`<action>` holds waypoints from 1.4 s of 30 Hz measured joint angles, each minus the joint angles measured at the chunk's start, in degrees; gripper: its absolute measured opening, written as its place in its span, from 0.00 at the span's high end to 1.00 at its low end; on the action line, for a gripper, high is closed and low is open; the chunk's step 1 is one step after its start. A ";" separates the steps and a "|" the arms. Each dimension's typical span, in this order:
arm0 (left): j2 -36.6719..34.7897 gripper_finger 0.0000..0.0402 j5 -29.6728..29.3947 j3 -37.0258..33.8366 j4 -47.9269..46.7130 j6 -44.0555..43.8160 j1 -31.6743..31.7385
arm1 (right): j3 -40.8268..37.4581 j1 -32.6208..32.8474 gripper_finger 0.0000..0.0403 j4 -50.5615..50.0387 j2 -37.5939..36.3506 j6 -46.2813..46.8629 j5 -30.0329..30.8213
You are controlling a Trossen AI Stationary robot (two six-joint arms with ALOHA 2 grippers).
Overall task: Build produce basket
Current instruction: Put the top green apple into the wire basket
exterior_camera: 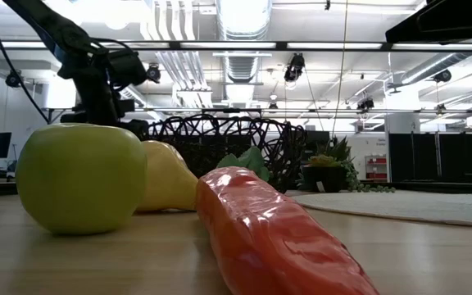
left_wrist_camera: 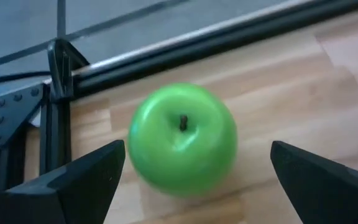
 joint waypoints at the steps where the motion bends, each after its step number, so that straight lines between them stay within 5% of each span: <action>1: 0.31 0.04 -0.09 0.00 1.09 0.02 0.25 | 0.00 0.00 0.44 0.01 0.00 0.02 0.00; 14: 12.26 0.04 -0.54 0.13 7.40 -1.38 4.05 | 0.00 0.00 0.44 -0.01 0.00 0.05 -0.22; 21: 12.51 0.05 -0.10 0.02 9.47 1.07 3.38 | 0.00 0.00 0.44 -0.01 0.00 0.07 -0.22; 28: 5.83 0.17 4.28 -0.21 4.42 2.95 1.04 | 0.00 0.02 0.44 0.02 0.00 0.09 -0.22; 36: -12.70 0.17 2.61 1.14 -2.26 0.65 -10.95 | 0.00 2.37 0.44 0.01 -0.58 -0.54 0.00; 42: -21.10 0.18 2.22 2.84 11.24 1.89 -26.34 | 0.12 3.41 0.44 0.01 -1.38 -2.78 1.10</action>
